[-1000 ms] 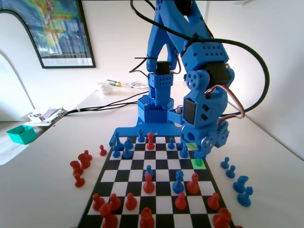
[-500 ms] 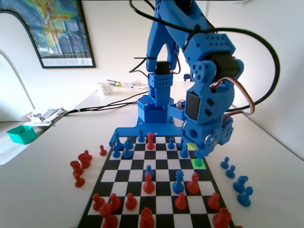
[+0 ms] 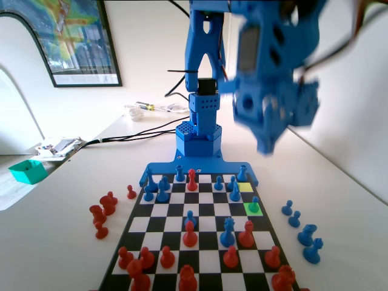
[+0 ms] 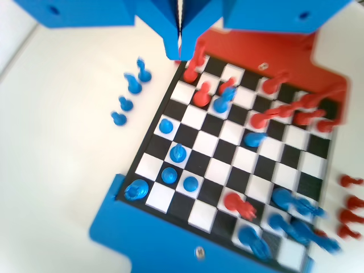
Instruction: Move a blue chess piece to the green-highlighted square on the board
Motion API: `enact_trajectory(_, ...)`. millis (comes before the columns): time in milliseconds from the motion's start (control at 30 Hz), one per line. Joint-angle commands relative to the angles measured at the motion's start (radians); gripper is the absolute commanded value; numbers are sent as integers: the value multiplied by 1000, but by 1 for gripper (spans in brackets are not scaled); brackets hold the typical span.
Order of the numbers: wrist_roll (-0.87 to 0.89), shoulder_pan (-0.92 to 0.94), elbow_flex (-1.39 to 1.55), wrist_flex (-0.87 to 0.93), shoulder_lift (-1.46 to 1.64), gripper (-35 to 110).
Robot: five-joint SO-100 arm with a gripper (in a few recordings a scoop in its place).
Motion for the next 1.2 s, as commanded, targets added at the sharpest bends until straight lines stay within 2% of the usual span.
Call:
enact_trajectory(0,17,12,-118,158,238,1)
enact_trajectory(233,29,58,-209,385,476,1)
enact_trajectory(400,43,120,-216,443,653,1)
enact_trajectory(733,-87,242,133,356,1037,1)
enact_trajectory(1167,-121,259,431,206,1341,1)
